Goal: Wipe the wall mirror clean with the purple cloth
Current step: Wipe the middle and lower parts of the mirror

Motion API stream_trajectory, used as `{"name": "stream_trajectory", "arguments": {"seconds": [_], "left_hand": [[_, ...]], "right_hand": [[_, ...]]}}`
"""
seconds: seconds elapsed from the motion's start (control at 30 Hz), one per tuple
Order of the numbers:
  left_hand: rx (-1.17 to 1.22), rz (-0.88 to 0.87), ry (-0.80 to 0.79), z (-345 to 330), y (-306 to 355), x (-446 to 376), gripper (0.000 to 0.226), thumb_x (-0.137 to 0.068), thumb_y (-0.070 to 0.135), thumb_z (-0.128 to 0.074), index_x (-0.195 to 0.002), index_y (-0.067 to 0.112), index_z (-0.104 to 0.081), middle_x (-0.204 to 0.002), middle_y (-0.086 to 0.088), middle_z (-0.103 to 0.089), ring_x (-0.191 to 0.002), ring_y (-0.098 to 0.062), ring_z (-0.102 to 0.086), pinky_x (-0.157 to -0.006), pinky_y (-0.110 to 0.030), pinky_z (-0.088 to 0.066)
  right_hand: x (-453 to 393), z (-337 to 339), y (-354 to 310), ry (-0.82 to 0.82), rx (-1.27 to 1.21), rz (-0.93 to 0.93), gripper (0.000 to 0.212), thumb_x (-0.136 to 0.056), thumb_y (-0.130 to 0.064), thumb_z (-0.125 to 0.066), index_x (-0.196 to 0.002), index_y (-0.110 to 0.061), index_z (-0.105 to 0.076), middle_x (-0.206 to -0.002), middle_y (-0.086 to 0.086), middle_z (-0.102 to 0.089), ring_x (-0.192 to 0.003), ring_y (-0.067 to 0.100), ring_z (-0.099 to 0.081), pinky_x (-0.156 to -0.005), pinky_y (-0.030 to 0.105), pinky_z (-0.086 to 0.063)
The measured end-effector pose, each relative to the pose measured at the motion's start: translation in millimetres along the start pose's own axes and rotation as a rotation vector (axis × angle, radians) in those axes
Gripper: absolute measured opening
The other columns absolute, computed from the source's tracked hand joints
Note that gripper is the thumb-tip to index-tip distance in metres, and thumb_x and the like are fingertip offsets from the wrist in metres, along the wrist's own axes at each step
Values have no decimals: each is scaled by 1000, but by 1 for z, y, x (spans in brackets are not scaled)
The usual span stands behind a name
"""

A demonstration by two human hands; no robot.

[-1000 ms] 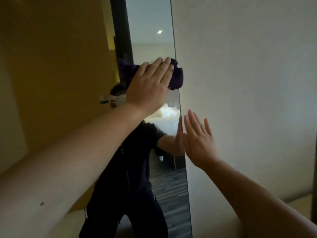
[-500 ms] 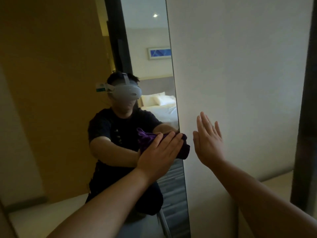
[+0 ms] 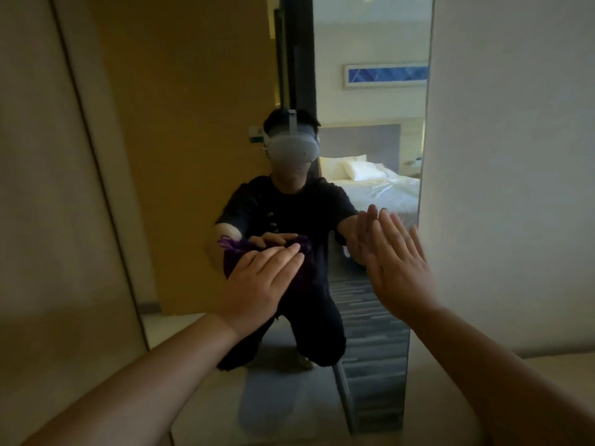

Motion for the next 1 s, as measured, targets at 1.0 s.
{"name": "stream_trajectory", "arguments": {"seconds": [1.0], "left_hand": [[-209,44,122,53,-170,18,54,-97,20,-59,-148,8,-42,-155,-14,-40,-143,-32,-37,-115,-49,-32]], "right_hand": [[-15,-110,-154,92,256,175,66,-100,-42,-42,-154,-8,-24,-164,15,-12,-152,34,0,-121,54,4]]}}
Point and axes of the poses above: each hand's wrist, its own x-axis away from the middle knuckle, its own z-axis out of the back of the hand, y = z × x, the point moved 5 cm from there along -x, towards the middle knuckle
